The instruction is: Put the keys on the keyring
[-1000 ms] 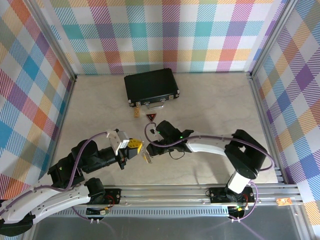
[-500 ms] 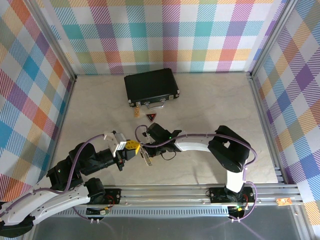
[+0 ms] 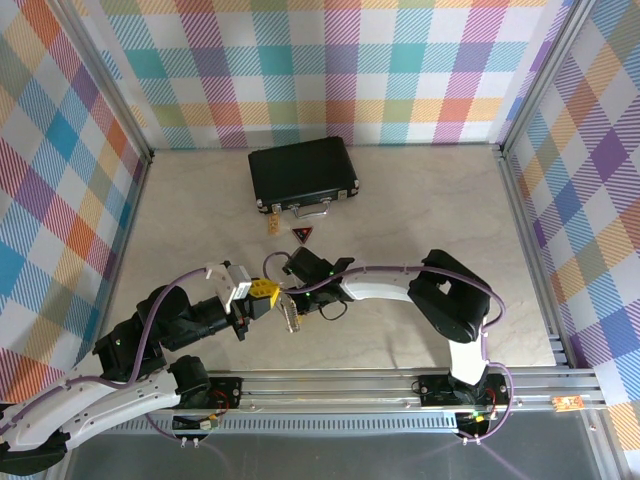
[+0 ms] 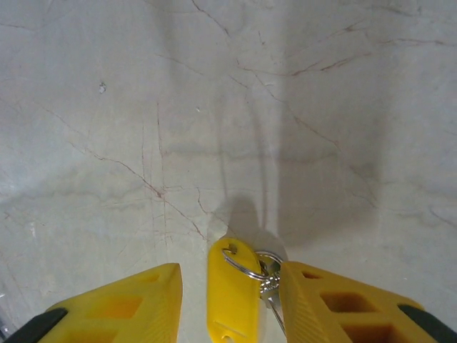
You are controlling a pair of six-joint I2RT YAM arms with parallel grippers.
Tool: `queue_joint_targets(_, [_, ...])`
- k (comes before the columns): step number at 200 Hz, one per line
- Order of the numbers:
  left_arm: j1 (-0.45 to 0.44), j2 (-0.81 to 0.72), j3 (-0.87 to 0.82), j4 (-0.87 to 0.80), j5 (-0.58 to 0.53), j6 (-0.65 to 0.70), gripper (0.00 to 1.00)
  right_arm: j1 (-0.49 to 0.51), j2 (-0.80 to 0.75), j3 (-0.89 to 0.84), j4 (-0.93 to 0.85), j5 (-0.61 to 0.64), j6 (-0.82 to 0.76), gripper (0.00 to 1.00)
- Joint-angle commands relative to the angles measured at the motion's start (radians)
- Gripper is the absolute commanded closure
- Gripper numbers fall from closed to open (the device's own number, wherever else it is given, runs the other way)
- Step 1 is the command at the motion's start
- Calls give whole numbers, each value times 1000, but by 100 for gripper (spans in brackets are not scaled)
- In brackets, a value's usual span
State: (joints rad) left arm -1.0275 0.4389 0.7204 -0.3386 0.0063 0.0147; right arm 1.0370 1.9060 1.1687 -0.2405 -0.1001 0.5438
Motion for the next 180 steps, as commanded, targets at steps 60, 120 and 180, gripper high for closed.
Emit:
queue_joint_targets(60, [-8, -19, -9, 48, 0, -4, 100, 24, 30, 57, -102, 67, -53, 63])
queue_joint_targets(120, [-8, -20, -9, 49, 9, -5, 100, 19, 14, 46, -58, 16, -88, 61])
queue_joint_targets(180, [-8, -25, -5, 44, 21, -6, 100, -23, 0, 19, -14, -75, -144, 60])
